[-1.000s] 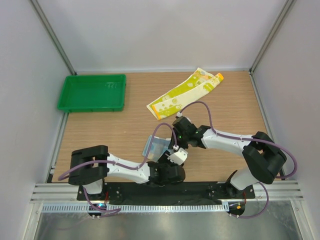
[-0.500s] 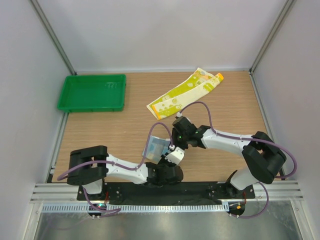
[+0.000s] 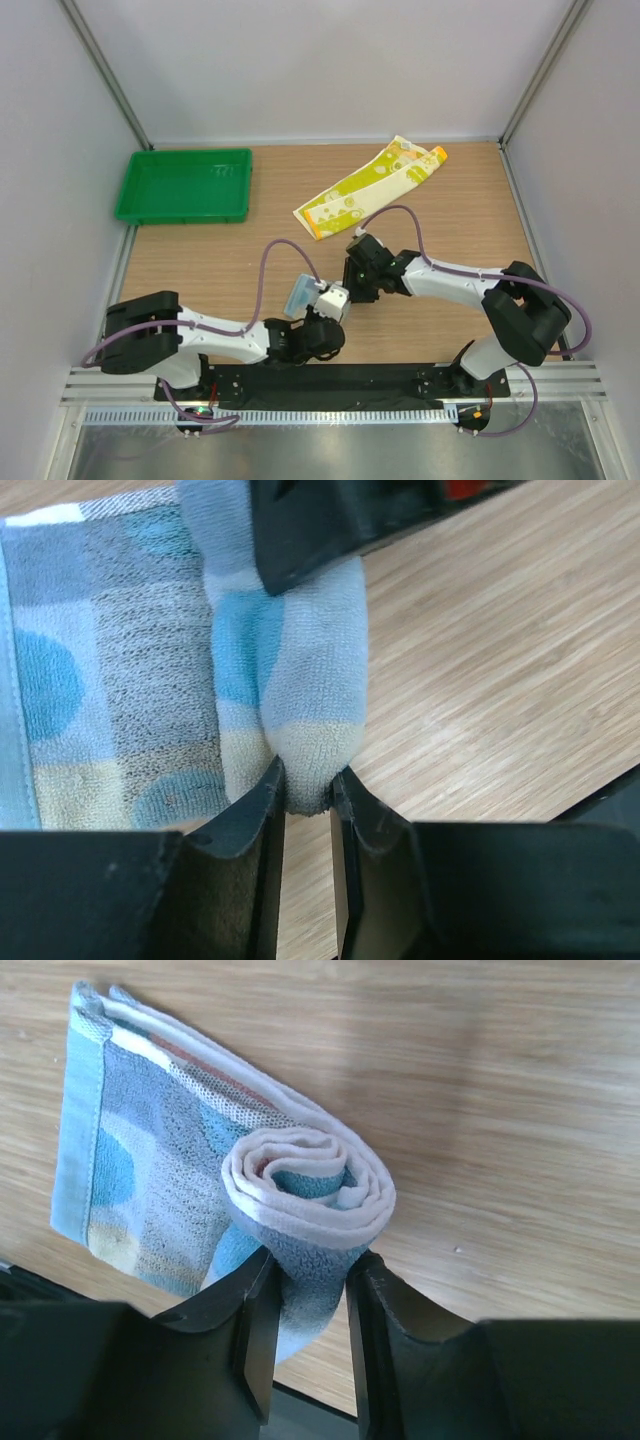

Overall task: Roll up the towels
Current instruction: Roll the towel

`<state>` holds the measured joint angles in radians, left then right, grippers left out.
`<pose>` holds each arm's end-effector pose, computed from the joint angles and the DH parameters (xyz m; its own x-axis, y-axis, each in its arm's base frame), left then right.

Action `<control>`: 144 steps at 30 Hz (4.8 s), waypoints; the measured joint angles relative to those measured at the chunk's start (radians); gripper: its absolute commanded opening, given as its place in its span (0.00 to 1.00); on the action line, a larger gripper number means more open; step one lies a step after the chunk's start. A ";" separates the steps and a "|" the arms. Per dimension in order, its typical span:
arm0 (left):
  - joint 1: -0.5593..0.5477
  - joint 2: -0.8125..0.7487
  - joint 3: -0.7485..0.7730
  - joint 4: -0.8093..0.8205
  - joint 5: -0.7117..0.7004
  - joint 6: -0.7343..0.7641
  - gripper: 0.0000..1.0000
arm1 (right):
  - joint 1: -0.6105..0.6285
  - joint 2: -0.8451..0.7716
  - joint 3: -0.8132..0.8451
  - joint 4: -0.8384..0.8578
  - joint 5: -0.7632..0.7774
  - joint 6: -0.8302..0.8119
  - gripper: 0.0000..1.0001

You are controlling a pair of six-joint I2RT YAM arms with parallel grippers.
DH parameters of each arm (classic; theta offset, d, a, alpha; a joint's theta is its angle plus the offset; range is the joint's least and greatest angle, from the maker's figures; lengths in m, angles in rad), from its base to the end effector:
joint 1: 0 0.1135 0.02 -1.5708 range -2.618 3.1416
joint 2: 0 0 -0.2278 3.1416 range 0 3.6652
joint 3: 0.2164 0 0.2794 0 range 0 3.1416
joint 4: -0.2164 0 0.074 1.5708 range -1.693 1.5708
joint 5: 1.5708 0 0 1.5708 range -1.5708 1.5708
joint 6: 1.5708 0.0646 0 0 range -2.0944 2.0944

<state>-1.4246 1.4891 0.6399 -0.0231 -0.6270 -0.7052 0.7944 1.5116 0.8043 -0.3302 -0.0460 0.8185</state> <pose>0.0824 -0.2991 0.0786 -0.5686 0.2585 -0.7809 0.4959 0.8652 -0.0747 0.2245 0.2328 0.0899 -0.9446 0.0791 -0.3185 -0.0576 0.9155 0.3982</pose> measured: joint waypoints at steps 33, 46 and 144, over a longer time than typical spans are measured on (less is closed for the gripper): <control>0.407 -0.316 -0.435 0.467 0.535 -0.487 0.00 | -0.200 -0.236 -0.075 0.060 -0.056 -0.080 0.72; 0.520 -0.409 -0.531 0.458 0.588 -0.812 0.00 | -0.187 -0.180 -0.277 0.469 -0.336 0.002 0.74; 0.007 0.014 0.135 -0.380 -0.204 -0.050 0.61 | 0.072 0.290 0.239 0.115 -0.229 -0.063 0.20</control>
<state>-1.4174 1.5036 0.7753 -0.4030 -0.8307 -0.7555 0.8669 1.8011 1.0431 -0.2153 -0.2749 0.7555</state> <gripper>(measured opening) 0.605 0.333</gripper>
